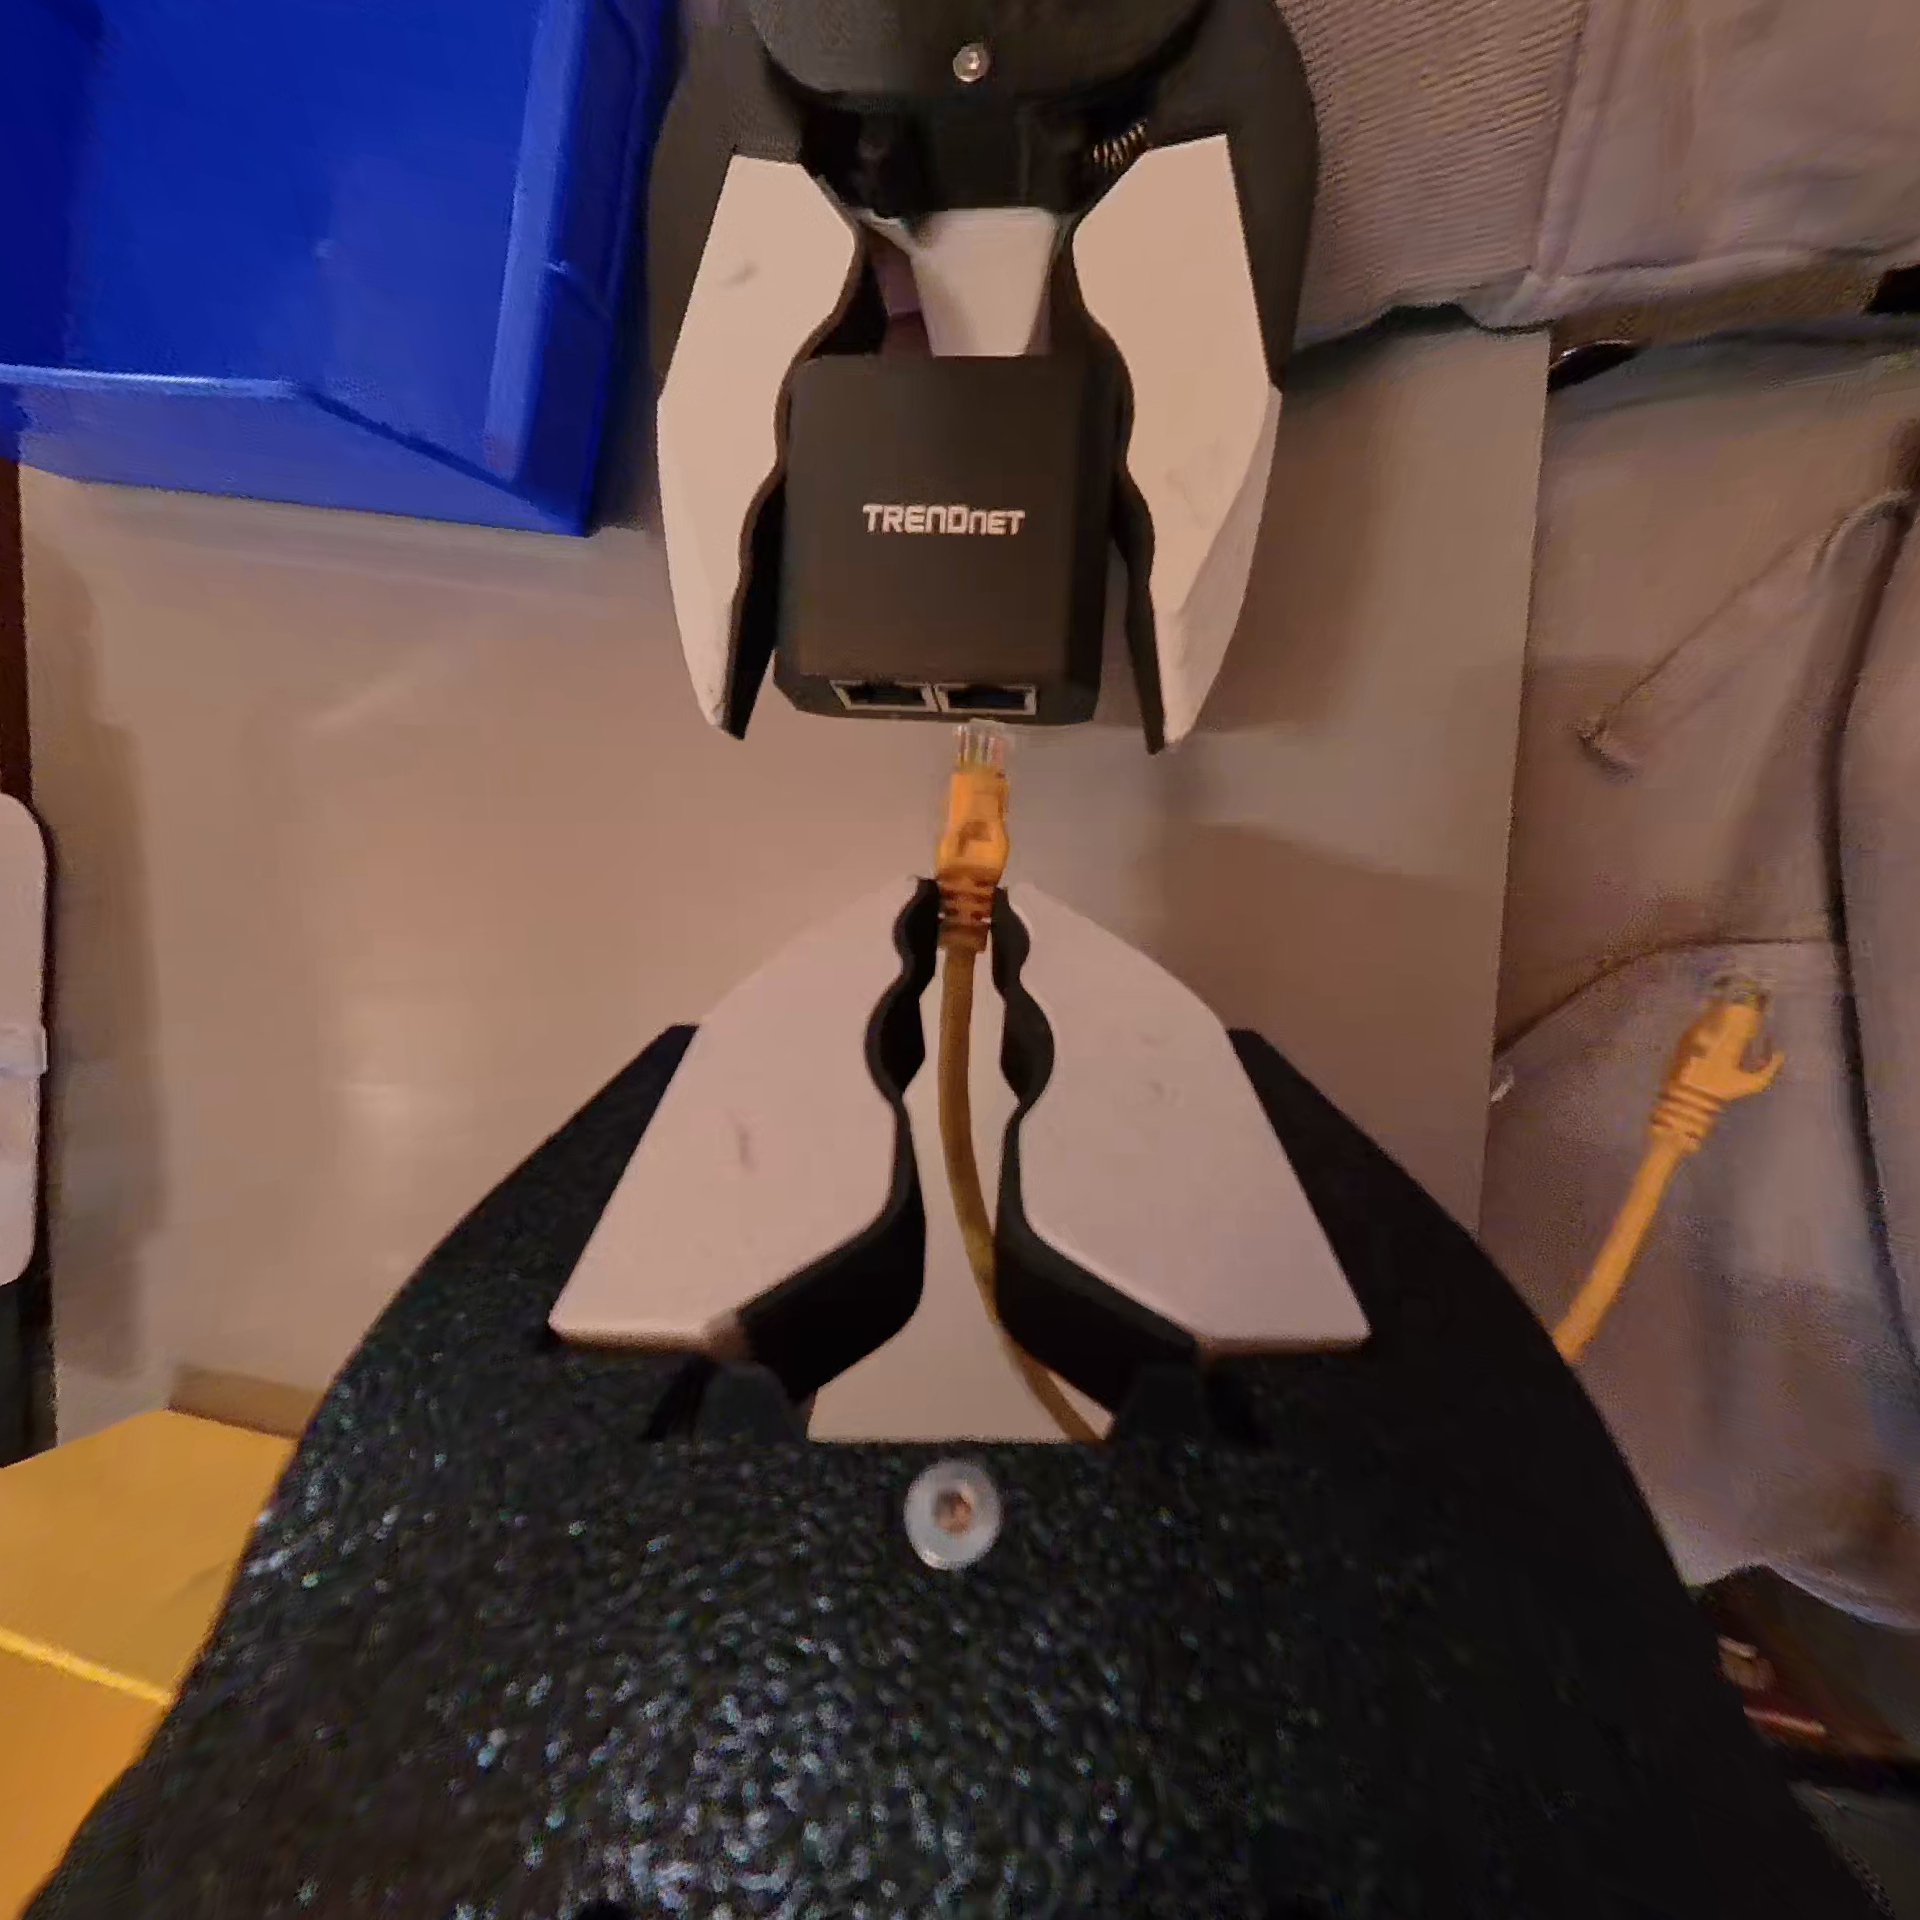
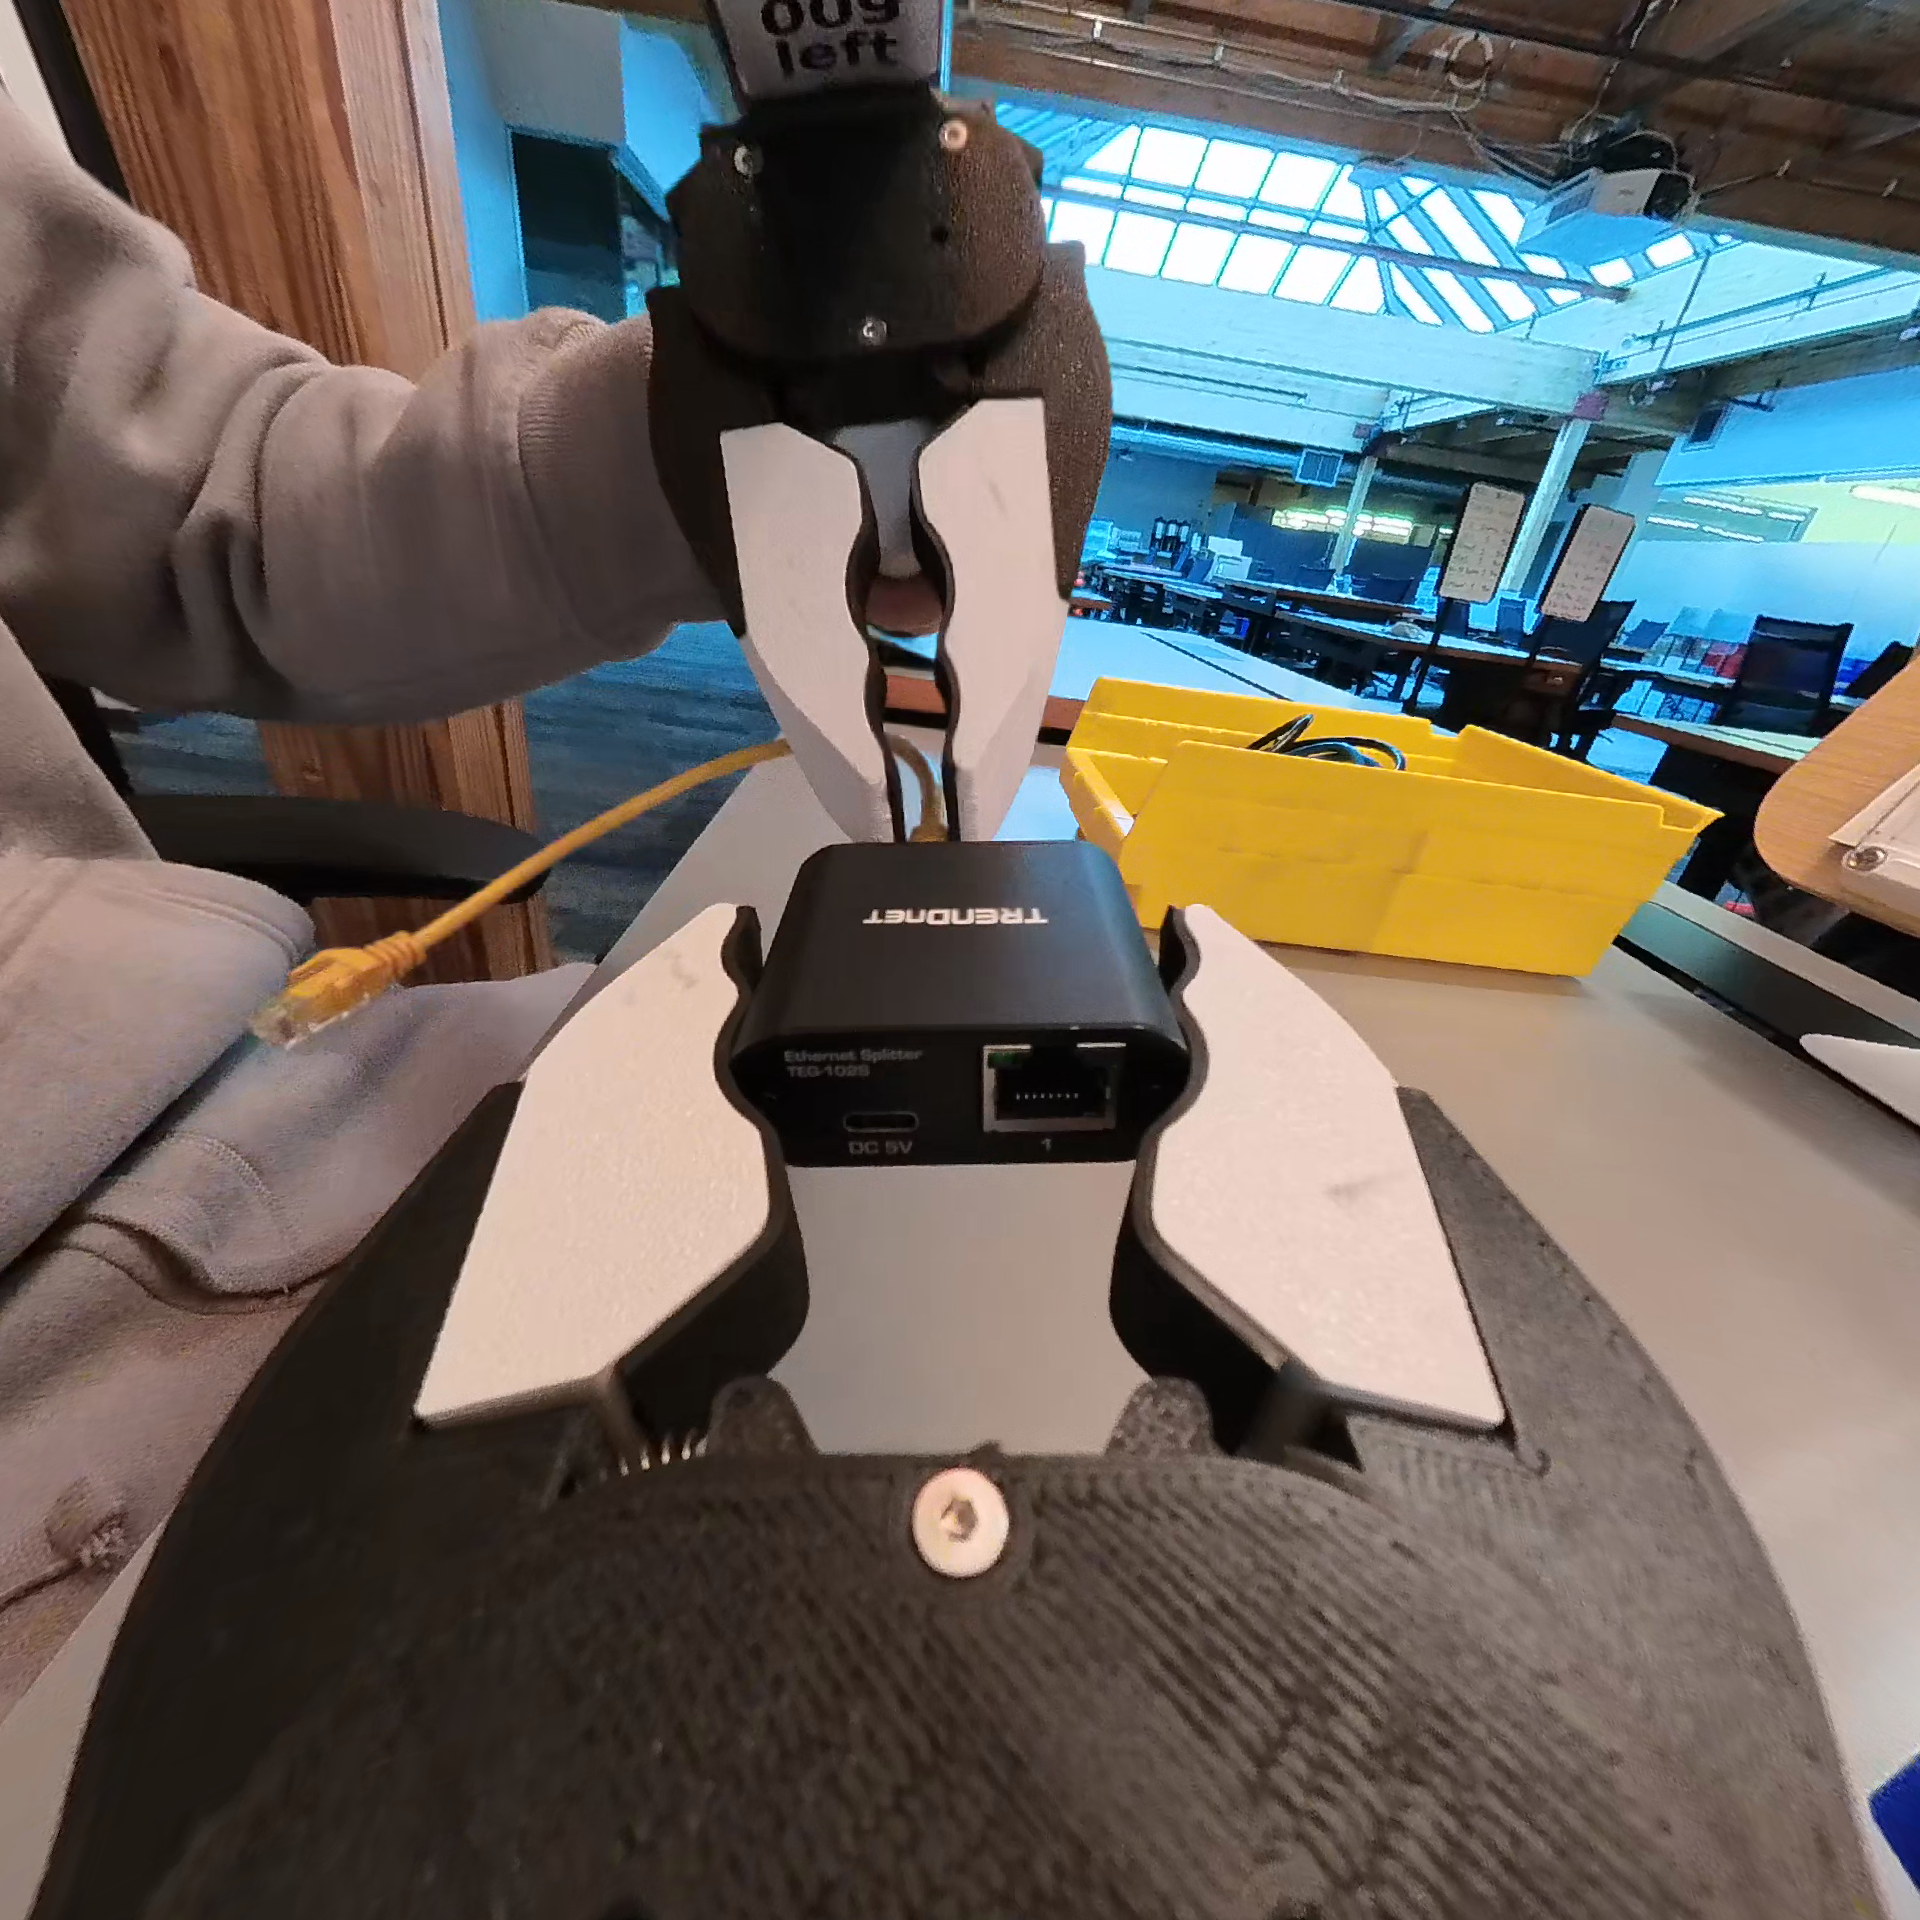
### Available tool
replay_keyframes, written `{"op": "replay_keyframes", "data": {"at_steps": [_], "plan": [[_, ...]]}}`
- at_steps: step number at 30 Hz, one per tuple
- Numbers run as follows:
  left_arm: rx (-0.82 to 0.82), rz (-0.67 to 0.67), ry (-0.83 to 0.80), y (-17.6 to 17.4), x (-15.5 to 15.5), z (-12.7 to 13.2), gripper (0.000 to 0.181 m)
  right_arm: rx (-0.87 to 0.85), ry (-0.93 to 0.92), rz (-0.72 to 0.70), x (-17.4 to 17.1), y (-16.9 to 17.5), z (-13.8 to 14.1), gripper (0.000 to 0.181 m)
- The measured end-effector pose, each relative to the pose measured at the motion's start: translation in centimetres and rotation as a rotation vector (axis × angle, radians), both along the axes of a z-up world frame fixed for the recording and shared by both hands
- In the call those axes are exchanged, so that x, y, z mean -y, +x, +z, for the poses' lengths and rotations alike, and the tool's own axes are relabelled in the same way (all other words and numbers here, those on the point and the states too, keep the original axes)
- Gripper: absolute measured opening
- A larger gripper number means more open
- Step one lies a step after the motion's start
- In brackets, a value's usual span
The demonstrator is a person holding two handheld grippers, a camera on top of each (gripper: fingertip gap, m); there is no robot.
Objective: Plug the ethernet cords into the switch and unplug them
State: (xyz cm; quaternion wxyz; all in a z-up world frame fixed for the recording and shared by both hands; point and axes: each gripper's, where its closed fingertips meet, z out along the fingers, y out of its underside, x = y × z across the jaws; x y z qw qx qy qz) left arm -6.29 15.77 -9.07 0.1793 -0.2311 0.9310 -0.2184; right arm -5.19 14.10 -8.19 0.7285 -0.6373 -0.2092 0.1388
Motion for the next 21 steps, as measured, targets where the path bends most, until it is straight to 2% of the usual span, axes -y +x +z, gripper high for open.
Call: {"op": "replay_keyframes", "data": {"at_steps": [9,15,21], "plan": [[0.001,0.008,0.009,-0.05,0.08,0.55,0.009,0.007,-0.012,0.01,-0.06,-0.16,-0.15,0.073],[-0.072,0.048,0.014,-0.31,0.15,0.31,0.009,0.014,-0.011,0.002,-0.1,-0.17,-0.19,0.073],[-0.172,0.063,-0.095,-0.77,0.57,0.76,0.009,0.026,-0.012,0.012,-0.04,-0.39,-0.27,0.073]]}}
